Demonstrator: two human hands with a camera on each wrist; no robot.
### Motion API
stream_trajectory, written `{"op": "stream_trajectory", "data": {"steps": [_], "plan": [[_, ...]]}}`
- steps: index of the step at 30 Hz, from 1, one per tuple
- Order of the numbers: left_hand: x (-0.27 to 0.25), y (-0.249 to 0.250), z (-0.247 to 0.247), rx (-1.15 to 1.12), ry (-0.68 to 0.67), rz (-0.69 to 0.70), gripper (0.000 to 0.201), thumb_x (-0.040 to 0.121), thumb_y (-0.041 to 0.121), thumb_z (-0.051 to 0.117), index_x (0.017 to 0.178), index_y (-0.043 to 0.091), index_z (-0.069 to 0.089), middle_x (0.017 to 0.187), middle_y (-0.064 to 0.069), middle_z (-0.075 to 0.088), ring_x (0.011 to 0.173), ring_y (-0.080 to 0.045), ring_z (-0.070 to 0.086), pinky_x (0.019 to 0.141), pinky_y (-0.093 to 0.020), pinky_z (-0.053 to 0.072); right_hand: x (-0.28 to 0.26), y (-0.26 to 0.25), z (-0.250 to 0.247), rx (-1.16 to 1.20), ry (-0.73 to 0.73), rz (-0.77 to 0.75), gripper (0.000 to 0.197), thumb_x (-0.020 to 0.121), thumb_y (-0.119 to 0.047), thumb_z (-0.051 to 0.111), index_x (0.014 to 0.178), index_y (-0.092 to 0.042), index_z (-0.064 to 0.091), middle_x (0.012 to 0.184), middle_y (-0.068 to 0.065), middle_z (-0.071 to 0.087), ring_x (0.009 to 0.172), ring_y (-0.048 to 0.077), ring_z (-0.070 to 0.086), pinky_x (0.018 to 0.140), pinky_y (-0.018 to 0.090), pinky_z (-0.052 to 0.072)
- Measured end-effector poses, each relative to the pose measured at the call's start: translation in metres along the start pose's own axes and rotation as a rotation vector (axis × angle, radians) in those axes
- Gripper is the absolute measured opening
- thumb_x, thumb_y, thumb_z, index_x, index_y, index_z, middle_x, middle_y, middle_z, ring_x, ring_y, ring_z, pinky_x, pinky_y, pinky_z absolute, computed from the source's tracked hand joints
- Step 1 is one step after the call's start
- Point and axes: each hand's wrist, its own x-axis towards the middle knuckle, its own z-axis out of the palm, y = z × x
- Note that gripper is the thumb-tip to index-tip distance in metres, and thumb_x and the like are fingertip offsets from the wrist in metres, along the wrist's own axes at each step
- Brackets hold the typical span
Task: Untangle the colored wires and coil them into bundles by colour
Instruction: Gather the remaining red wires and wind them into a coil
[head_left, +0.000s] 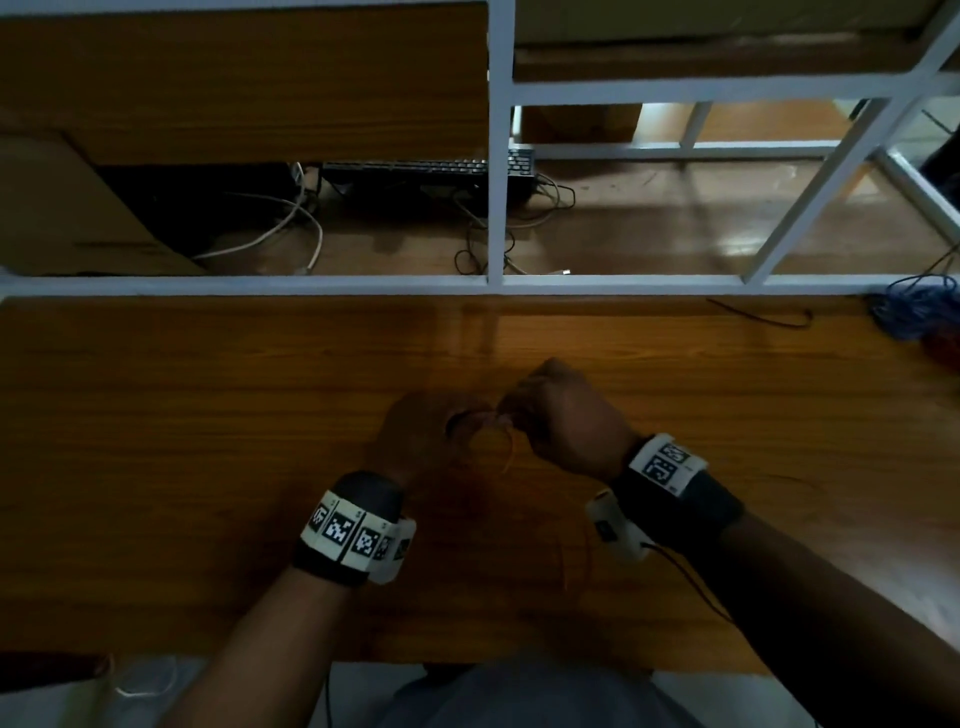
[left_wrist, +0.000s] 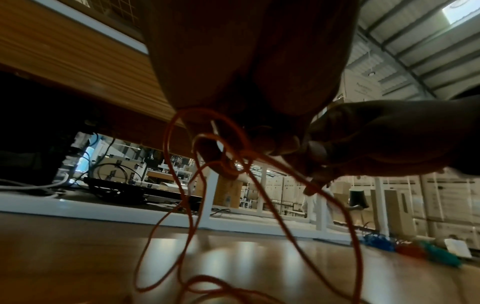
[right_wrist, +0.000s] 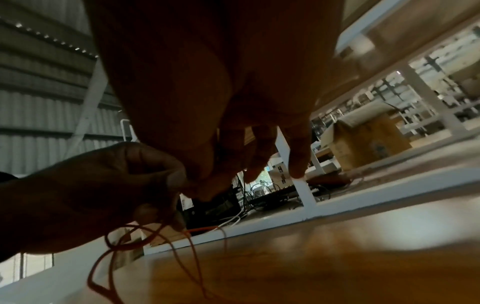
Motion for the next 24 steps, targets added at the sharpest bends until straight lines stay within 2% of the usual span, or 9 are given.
{"op": "stream_trajectory", "data": {"steps": [2,6,10,13,16,18,19,22,24], "plan": [[-0.005,-0.016,-0.008,0.033,-0.049,-0.014,0.024,0.099,0.024,0.058,0.118,0.017,0.071,0.115,-0.003,0.071,0.102,-0.018,0.066,0.086,-0.026,0.048,-0.002,0.005,-0.013,0.023,0.052,-0.051,0.026,0.091,-0.019,0.052,0.1,-0.025,0.076,0.097,-0.007,0.073,0.094,0.026,0.054,0.078,0.046,0.047],[-0.016,-0.043,-0.023,0.012,0.018,-0.143,0.028,0.099,0.032,0.052,0.119,0.022,0.069,0.111,-0.007,0.071,0.094,-0.024,0.065,0.091,-0.045,0.052,-0.018,0.024,-0.049,0.022,0.196,-0.133,0.027,0.087,-0.021,0.056,0.101,-0.025,0.079,0.095,-0.014,0.07,0.109,0.027,0.053,0.084,0.046,0.046],[-0.01,-0.052,-0.026,0.076,0.068,-0.219,0.024,0.098,0.031,0.058,0.117,0.023,0.07,0.125,-0.005,0.065,0.12,-0.024,0.053,0.112,-0.042,0.034,-0.034,0.047,-0.061,-0.044,0.267,-0.137,0.034,0.078,-0.001,0.077,0.102,-0.025,0.079,0.097,-0.016,0.07,0.113,0.027,0.052,0.085,0.048,0.047],[-0.004,-0.058,-0.024,0.056,0.013,-0.284,0.022,0.093,0.033,0.065,0.112,0.024,0.071,0.135,-0.002,0.057,0.122,-0.018,0.051,0.107,-0.043,0.042,-0.042,0.057,-0.065,-0.067,0.308,-0.136,0.04,0.072,0.007,0.08,0.099,-0.022,0.08,0.099,-0.014,0.073,0.113,0.029,0.053,0.084,0.046,0.049],[-0.002,-0.068,-0.023,0.028,0.006,-0.284,0.022,0.091,0.029,0.068,0.111,0.022,0.069,0.131,-0.003,0.06,0.104,-0.016,0.064,0.085,-0.04,0.058,-0.05,0.075,-0.07,-0.114,0.33,-0.075,0.037,0.071,0.006,0.08,0.098,-0.019,0.081,0.102,-0.017,0.068,0.116,0.029,0.052,0.084,0.045,0.05],[-0.002,-0.072,-0.025,-0.009,0.042,-0.3,0.024,0.091,0.026,0.067,0.113,0.018,0.067,0.119,-0.003,0.067,0.089,-0.011,0.068,0.074,-0.035,0.061,-0.056,0.092,-0.071,-0.167,0.333,-0.018,0.034,0.073,0.004,0.079,0.099,-0.018,0.08,0.1,-0.01,0.072,0.116,0.033,0.054,0.086,0.052,0.05],[-0.003,-0.073,-0.027,0.023,0.058,-0.311,0.021,0.092,0.026,0.066,0.112,0.018,0.068,0.117,-0.003,0.068,0.09,-0.012,0.068,0.078,-0.034,0.06,-0.06,0.098,-0.07,-0.18,0.346,0.02,0.033,0.074,0.005,0.08,0.1,-0.016,0.08,0.098,-0.004,0.074,0.113,0.034,0.056,0.087,0.055,0.05],[-0.011,-0.086,-0.033,0.141,0.029,-0.339,0.024,0.095,0.029,0.062,0.112,0.015,0.073,0.131,-0.009,0.062,0.116,-0.027,0.058,0.095,-0.035,0.045,-0.078,0.116,-0.074,-0.117,0.47,0.197,0.024,0.078,0.009,0.077,0.098,-0.005,0.078,0.093,0.013,0.072,0.102,0.039,0.059,0.082,0.059,0.051],[-0.02,-0.097,-0.035,0.122,0.031,-0.399,0.04,0.093,0.044,0.058,0.118,0.015,0.071,0.136,-0.008,0.059,0.125,-0.028,0.052,0.098,-0.034,0.041,-0.089,0.129,-0.07,-0.105,0.451,0.283,0.022,0.082,0.003,0.076,0.1,-0.009,0.077,0.094,0.012,0.071,0.1,0.038,0.06,0.078,0.062,0.052]]}}
